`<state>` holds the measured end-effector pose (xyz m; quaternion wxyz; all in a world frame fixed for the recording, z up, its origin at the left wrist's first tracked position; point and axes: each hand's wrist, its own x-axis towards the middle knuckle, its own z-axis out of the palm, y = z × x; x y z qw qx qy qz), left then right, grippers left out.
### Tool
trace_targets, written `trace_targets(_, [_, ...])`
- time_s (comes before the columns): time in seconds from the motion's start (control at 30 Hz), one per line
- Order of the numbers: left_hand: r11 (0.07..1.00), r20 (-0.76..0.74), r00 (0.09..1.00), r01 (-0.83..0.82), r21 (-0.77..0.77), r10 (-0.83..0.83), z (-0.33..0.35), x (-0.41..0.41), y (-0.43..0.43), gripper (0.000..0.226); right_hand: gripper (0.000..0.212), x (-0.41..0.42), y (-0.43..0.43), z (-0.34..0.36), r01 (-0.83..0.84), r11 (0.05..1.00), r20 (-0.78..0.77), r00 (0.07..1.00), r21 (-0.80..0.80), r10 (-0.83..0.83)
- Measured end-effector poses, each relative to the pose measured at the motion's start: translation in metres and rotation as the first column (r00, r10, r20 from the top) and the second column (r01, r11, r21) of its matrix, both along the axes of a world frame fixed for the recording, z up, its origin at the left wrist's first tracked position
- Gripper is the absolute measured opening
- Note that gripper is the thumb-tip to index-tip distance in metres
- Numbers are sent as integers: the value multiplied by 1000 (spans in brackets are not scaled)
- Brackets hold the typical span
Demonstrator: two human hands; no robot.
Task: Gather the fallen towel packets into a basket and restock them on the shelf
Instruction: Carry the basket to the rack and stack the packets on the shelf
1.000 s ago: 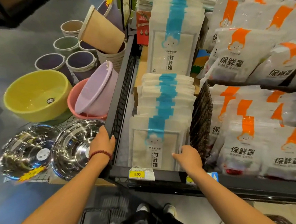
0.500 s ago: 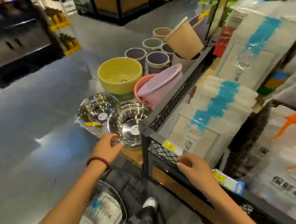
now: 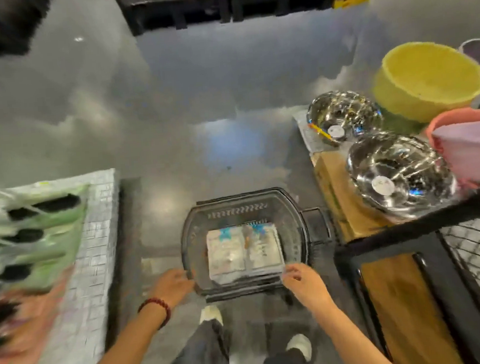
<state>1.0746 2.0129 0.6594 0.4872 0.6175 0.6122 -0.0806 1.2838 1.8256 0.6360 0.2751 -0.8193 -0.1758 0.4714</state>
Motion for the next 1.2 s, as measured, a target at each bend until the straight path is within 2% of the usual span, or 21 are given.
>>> trace_targets(0.1, [982,24,982,-187,-30,187,-26,-36,36,31,22,-33,57,-31,-31,999,-41,999,11,31])
trace_targets(0.17, [976,34,976,-216,-25,216,-54,-53,66,27,13,-49,96,-56,-101,995,-51,994,12,102])
trace_targets(0.23, [981,40,980,-194,-31,195,-87,-63,97,14,12,-58,134,-82,-198,980,6,980,-12,198])
trace_targets(0.27, [982,51,981,-187,-34,188,-105,-66,112,13,12,-61,150,-96,-192,981,4,981,-6,192])
trace_targets(0.33, [981,55,980,-187,-57,190,-142,-67,139,20,28,-63,180,-125,-16,999,-67,998,-32,14])
trace_targets(0.4, [979,33,980,-194,-55,196,-178,-62,157,36,25,-62,196,-162,-147,986,-32,989,-82,145])
trace_targets(0.47, [977,31,977,-208,-41,209,-216,-55,172,47,28,-62,216,-195,53,988,-120,990,-145,-70])
trace_targets(0.5, [976,28,976,-214,-35,215,-234,-50,178,53,24,-58,222,-216,91,987,-143,984,-133,-110])
trace_targets(0.53, [979,18,979,-205,-17,205,-253,-45,184,59,21,-53,226,-239,76,988,-137,986,-131,-94])
trace_targets(0.63, [987,-13,988,-152,43,153,-306,-30,196,79,30,-40,239,-298,49,977,-183,979,-207,-87])
trace_targets(0.67, [987,-16,989,-149,60,150,-323,-25,198,78,32,-37,241,-318,26,971,-199,977,-238,-75])
trace_targets(0.77, [980,4,990,-140,141,141,-365,-11,204,51,34,-29,243,-377,-1,953,-192,980,-304,-60])
trace_targets(0.9, [934,-70,984,-132,332,164,-401,-3,204,36,39,-16,241,-441,-5,946,-175,983,-324,-55])
trace_targets(1.07, [869,-121,971,-125,478,206,-420,-6,194,30,44,-7,243,-495,0,934,-178,982,-359,-69])
trace_targets(1.17, [862,-138,970,-105,496,198,-421,-3,191,31,22,-3,247,-518,-47,920,-218,975,-389,-42])
trace_targets(1.2, [859,-137,970,-106,501,199,-421,-2,191,32,26,-3,248,-525,-60,922,-240,970,-382,-37])
